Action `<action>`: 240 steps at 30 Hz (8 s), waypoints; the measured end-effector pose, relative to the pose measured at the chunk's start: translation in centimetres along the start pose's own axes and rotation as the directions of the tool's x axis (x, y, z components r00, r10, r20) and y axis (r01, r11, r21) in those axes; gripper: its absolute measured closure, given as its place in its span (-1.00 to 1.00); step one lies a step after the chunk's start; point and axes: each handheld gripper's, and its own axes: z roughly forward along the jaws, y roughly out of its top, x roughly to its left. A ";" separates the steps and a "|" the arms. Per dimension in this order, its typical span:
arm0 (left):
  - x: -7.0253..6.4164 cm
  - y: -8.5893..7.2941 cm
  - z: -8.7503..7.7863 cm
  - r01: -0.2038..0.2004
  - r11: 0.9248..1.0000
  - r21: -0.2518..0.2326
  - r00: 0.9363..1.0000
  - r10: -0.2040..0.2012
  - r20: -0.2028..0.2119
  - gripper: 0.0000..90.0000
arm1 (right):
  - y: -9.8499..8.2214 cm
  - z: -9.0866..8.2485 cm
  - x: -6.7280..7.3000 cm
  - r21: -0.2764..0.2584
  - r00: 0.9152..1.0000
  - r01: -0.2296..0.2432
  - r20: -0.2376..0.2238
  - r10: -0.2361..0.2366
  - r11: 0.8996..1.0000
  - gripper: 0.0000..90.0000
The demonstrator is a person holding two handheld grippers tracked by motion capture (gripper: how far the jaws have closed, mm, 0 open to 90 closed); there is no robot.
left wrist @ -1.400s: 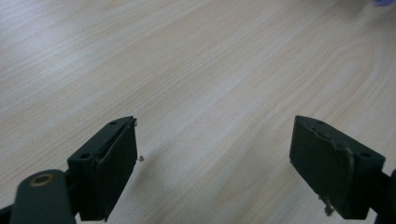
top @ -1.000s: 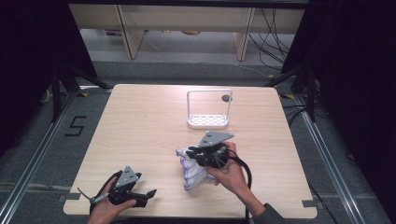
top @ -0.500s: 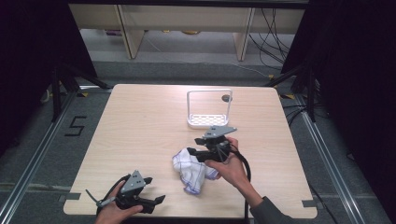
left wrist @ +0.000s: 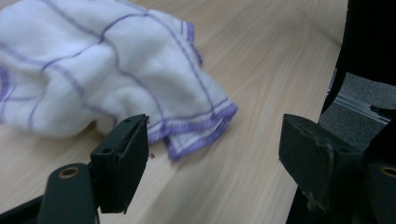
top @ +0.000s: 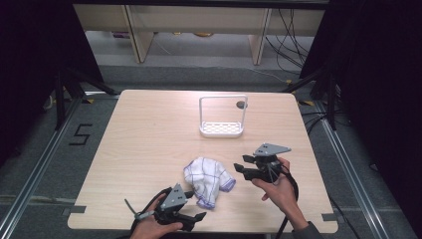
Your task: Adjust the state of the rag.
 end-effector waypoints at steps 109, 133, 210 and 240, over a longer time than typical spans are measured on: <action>4.7 0.2 0.3 0.150 0.986 0.077 0.978 -0.136 -0.156 0.09 | -3.5 1.8 7.7 0.180 0.976 0.172 -0.161 -0.144 0.968 -0.07; 4.4 1.3 0.7 0.063 0.992 0.109 0.989 -0.047 -0.139 0.30 | -4.0 4.1 9.2 0.233 0.972 0.218 -0.142 -0.188 0.948 -0.13; 16.4 6.3 1.3 0.148 0.985 0.084 0.963 -0.124 -0.241 0.87 | 3.5 6.3 -6.0 0.247 0.993 0.058 0.086 -0.082 0.967 0.85; 18.8 3.5 1.4 0.294 0.954 0.052 0.913 -0.264 -0.311 -0.07 | 2.1 6.6 -8.2 0.235 0.981 -0.080 0.192 0.034 0.969 0.09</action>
